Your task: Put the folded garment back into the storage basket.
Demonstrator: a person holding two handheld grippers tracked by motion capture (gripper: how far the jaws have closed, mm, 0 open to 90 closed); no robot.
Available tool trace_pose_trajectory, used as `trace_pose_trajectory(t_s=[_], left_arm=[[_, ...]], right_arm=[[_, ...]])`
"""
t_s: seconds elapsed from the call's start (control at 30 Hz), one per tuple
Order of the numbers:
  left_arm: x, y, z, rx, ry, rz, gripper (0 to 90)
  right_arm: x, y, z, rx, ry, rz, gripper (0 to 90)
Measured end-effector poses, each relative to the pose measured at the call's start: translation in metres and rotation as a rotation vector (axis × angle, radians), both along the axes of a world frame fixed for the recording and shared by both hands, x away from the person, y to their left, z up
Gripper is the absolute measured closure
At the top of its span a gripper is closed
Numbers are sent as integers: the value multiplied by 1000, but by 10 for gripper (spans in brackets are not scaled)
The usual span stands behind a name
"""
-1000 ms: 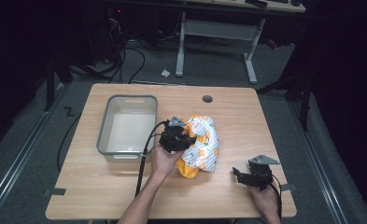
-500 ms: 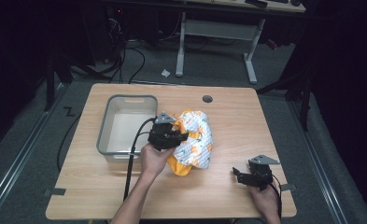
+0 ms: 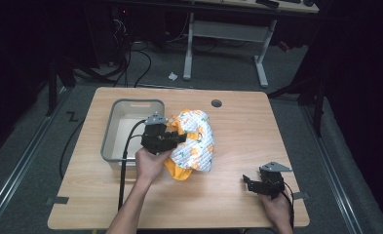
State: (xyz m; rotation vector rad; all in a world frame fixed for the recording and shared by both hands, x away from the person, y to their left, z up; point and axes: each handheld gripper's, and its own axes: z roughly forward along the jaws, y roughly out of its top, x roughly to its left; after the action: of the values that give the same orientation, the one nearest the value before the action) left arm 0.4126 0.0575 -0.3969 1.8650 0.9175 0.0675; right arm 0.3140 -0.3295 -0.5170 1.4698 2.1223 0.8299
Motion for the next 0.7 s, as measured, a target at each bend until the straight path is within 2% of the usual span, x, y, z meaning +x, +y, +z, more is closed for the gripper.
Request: trace_pose_trajectory(t_s=[0.27, 0.57, 0.7], left_arm=[[1, 18, 9, -20, -1, 21, 724], [2, 40, 25, -23, -20, 57, 724], [2, 48, 30, -10, -28, 71, 724]], right_arm=[[0, 0, 0, 0, 0, 0, 226], [0, 0, 0, 0, 0, 1, 226], [0, 0, 0, 0, -1, 0, 226]])
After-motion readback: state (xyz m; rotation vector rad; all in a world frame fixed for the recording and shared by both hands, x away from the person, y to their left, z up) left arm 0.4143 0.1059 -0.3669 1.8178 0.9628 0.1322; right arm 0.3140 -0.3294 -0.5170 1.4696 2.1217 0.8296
